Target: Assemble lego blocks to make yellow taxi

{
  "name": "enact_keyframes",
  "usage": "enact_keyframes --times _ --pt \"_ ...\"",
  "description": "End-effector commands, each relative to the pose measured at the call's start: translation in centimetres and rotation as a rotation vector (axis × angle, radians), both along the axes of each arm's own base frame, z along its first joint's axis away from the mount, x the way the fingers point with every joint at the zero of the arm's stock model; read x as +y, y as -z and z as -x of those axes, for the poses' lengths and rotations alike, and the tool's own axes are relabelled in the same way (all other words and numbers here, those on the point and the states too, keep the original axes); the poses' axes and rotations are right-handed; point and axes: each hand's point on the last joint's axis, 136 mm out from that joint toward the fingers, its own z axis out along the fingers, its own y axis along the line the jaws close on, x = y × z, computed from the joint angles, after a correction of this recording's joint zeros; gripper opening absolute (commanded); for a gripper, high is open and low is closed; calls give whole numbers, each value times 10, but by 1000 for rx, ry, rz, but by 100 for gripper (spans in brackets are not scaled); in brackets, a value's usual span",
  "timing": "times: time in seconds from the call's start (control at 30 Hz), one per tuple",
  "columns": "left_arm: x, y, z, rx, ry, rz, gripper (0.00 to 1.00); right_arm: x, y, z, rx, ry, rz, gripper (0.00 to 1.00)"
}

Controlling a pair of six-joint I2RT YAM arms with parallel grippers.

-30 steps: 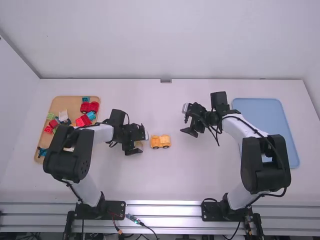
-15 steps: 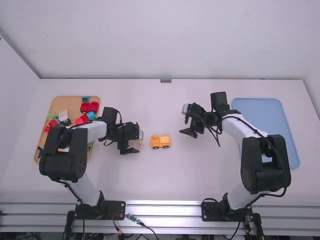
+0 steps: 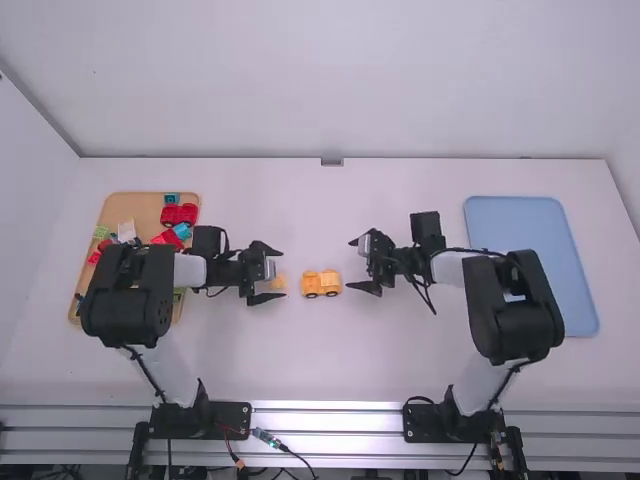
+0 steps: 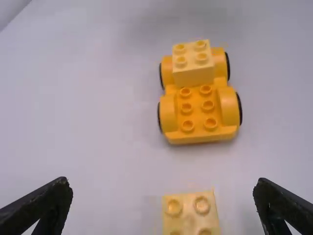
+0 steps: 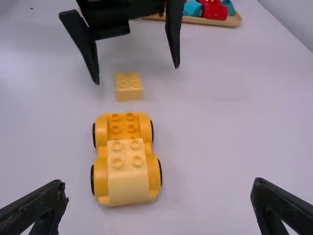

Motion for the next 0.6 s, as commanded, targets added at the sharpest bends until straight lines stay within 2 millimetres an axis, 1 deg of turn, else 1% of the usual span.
enact_keyframes --times 0.0,0.17,0.27,0.3,0.43,0.47,0.57 --pt "-8 2 13 49 12 47 99 13 13 12 83 -31 -27 99" --pt "-4 10 9 73 -62 33 99 26 25 18 94 -64 -29 99" --pt "-4 11 11 58 -65 39 99 30 31 20 113 -66 -28 99" --pt "-4 12 13 45 -67 35 99 33 36 22 112 -76 -28 99" --pt "-4 15 12 47 -65 39 99 39 47 23 136 -78 -32 99" --pt "-4 18 9 68 -68 37 99 44 52 22 162 -75 -40 99" --pt "-4 22 3 119 -65 44 99 48 58 22 195 -68 -47 99"
